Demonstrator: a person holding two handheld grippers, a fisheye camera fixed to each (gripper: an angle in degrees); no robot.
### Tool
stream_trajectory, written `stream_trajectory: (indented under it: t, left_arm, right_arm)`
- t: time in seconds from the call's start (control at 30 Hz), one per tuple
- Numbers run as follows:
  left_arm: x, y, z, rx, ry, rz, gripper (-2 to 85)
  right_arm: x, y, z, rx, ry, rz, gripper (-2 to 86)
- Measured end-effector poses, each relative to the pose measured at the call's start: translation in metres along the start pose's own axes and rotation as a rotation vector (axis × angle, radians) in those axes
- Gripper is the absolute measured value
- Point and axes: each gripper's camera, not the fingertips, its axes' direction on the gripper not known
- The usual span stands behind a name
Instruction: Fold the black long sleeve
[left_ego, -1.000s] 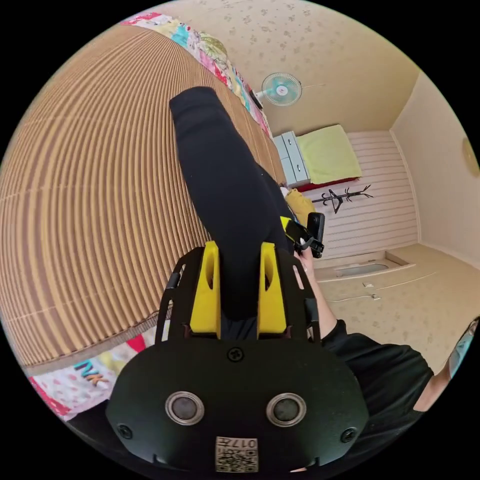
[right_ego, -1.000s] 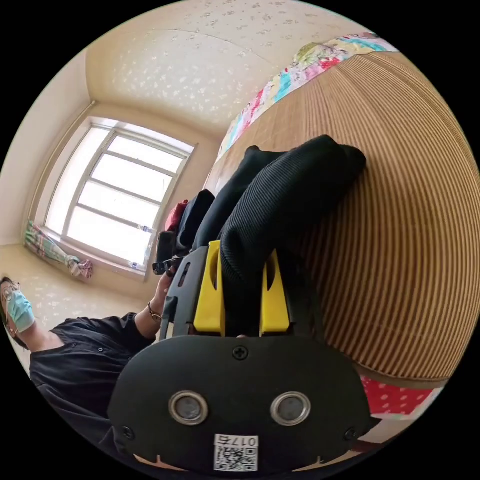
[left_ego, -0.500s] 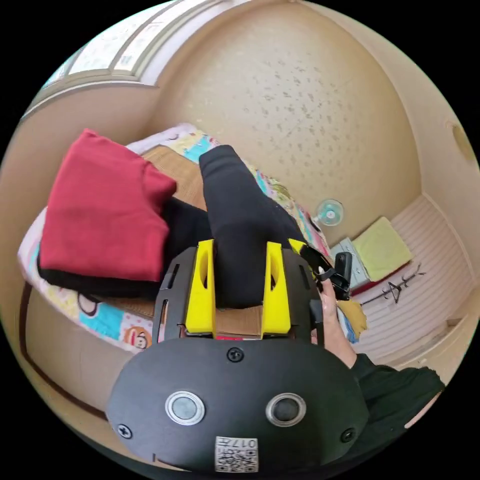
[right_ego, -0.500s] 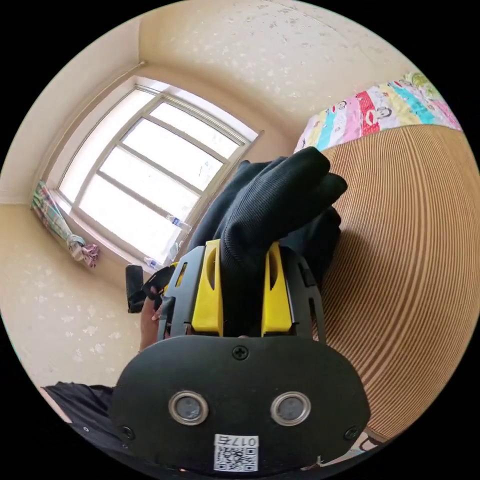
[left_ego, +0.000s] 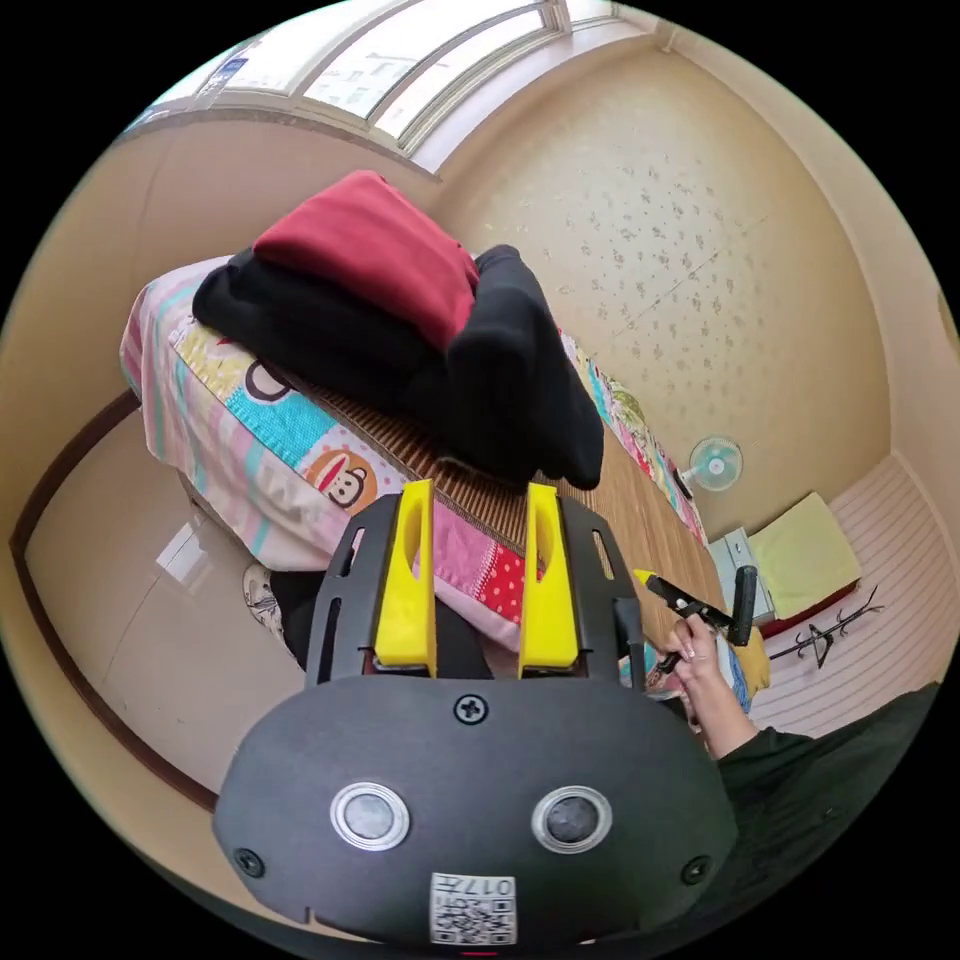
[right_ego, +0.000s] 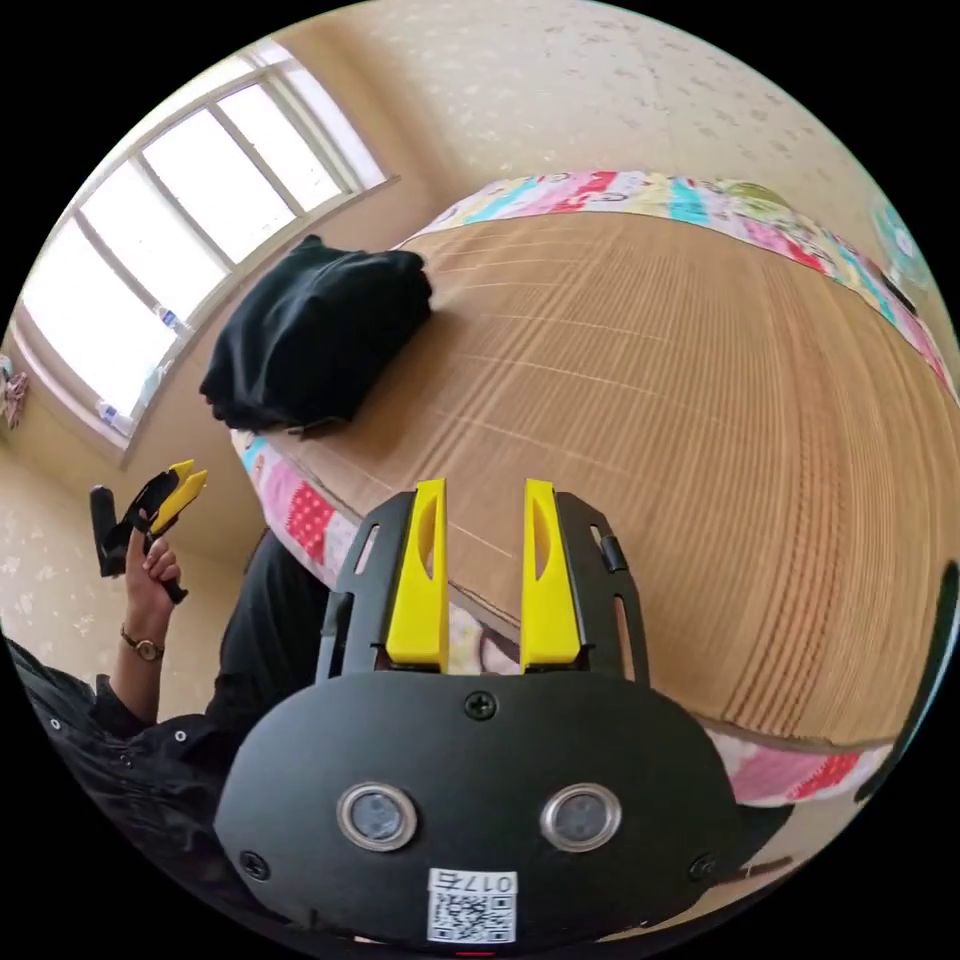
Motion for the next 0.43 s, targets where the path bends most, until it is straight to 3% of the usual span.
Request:
stream_trajectory:
  t: [0.27, 0.33, 0.43]
  left_arm:
    - [0.143, 0.050, 0.055, -0.230, -0.223, 0.480, 10.5]
    - [0.182, 0.058, 0.064, -0.212, -0.244, 0.580, 9.1]
    - [0.209, 0.056, 0.070, -0.185, -0.158, 0.550, 8.8]
  right_arm:
    - [0.171, 0.106, -0.234, 0.207, 0.787, 0.332, 3.8]
    - [0.190, 0.122, -0.280, 0.298, 0.893, 0.400, 4.7]
    - [0.234, 0.147, -0.328, 0.391, 0.954, 0.582, 8.7]
